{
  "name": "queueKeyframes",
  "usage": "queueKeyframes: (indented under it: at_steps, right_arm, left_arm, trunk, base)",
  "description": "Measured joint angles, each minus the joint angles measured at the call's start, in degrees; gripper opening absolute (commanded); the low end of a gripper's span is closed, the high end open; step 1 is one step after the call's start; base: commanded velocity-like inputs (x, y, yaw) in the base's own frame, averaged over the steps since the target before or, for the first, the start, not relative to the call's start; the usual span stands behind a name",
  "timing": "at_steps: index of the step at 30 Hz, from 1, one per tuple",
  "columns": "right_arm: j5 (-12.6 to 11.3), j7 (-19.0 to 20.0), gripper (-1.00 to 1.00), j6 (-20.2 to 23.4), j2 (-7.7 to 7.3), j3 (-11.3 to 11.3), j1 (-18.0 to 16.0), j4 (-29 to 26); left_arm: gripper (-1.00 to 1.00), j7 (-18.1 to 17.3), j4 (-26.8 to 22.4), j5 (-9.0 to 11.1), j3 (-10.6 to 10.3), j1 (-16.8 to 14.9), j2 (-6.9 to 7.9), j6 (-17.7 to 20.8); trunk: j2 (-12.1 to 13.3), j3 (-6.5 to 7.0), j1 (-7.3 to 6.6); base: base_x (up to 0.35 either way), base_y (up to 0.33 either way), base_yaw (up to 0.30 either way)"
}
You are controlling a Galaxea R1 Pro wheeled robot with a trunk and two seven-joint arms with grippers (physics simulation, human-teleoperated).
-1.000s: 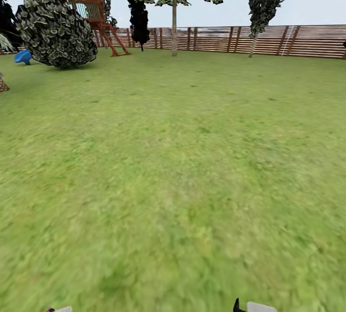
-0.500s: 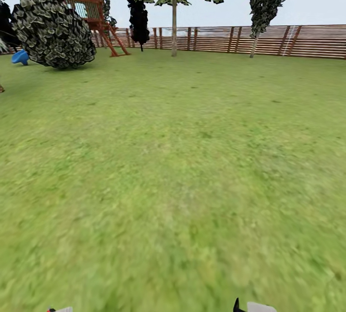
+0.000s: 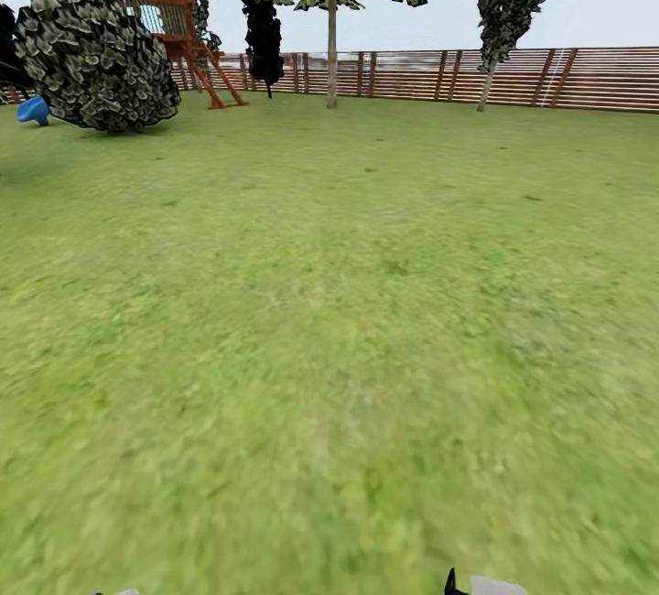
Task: In the garden, pick up the pesticide atomizer on the floor and spray pesticide onto both trees until each tree trunk is fully covered.
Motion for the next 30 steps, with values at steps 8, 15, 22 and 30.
queueKeyframes:
  at_steps: [8,15,22,30]
  right_arm:
    - [0.00,0.00,1.00,0.02,0.03,0.00,0.00,0.00]
    - [0.00,0.00,1.00,0.00,0.03,0.00,0.00,0.00]
    - [0.00,0.00,1.00,0.00,0.03,0.00,0.00,0.00]
    - [0.00,0.00,1.00,0.03,0.03,0.00,0.00,0.00]
  left_arm:
    - [-1.00,0.21,0.13,-0.08,0.00,0.00,0.00,0.07]
    - [-1.00,0.53,0.07,0.00,0.16,0.00,0.07,0.07]
    - [-1.00,0.47,0.14,-0.08,0.09,0.03,0.00,0.14]
    - [-1.00,0.52,0.14,-0.09,0.02,0.04,0.00,0.16]
  trunk:
    - [0.00,0.00,0.00]
    - [0.00,0.00,0.00]
    - [0.00,0.00,0.00]
    - [0.00,0.00,0.00]
  base:
    - [0.338,0.000,0.000]
    - [0.339,0.000,0.000]
    - [0.338,0.000,0.000]
    - [0.339,0.000,0.000]
